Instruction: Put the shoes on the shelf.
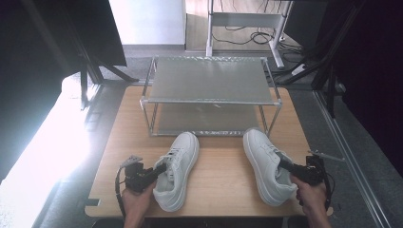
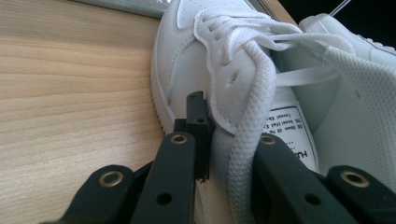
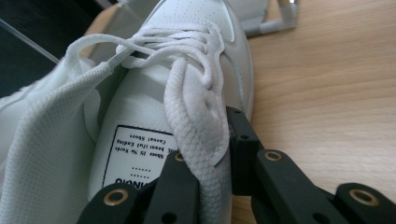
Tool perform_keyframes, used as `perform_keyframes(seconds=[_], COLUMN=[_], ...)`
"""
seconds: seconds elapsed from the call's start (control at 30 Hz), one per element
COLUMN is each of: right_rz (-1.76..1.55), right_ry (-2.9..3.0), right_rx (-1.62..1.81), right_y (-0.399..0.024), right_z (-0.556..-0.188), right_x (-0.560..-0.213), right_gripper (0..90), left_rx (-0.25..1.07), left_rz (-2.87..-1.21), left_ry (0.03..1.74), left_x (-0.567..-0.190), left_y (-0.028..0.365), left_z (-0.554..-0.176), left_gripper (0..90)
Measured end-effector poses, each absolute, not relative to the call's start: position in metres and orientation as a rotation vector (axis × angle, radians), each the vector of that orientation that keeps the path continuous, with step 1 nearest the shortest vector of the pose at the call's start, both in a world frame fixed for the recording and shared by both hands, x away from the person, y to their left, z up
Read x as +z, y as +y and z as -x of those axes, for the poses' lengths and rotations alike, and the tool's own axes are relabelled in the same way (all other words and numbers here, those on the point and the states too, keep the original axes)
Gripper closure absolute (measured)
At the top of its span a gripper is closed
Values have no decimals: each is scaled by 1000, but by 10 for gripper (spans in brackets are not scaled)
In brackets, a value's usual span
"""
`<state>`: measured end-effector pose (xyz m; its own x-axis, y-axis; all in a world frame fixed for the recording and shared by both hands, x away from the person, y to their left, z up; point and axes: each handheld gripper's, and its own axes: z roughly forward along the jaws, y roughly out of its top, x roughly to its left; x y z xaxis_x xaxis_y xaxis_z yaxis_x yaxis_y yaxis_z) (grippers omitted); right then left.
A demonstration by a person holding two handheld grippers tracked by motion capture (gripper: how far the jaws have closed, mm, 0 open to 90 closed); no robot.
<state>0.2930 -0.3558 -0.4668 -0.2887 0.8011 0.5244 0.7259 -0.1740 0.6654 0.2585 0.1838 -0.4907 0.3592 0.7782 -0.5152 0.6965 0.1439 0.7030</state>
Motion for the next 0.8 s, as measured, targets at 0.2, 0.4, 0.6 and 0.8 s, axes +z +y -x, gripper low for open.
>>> perform_keyframes(seconds=[0.2, 0.4, 0.6, 0.8], right_rz=[-1815, -1791, -1768, -1749], right_ry=[1942, 1941, 1957, 1952], right_rx=[1567, 1607, 1683, 1739], right_y=[-350, -343, -330, -319], right_z=[-290, -289, -286, -283], right_x=[-463, -459, -452, -439], right_gripper=[838, 838, 838, 837], left_rx=[97, 108, 112, 109], left_rz=[-1536, -1501, -1480, -1463], left_ry=[1342, 1311, 1281, 1285], left_x=[-484, -469, -457, -449], left_y=[182, 182, 179, 174], left_z=[-255, -250, -246, -243], left_gripper=[841, 841, 841, 841])
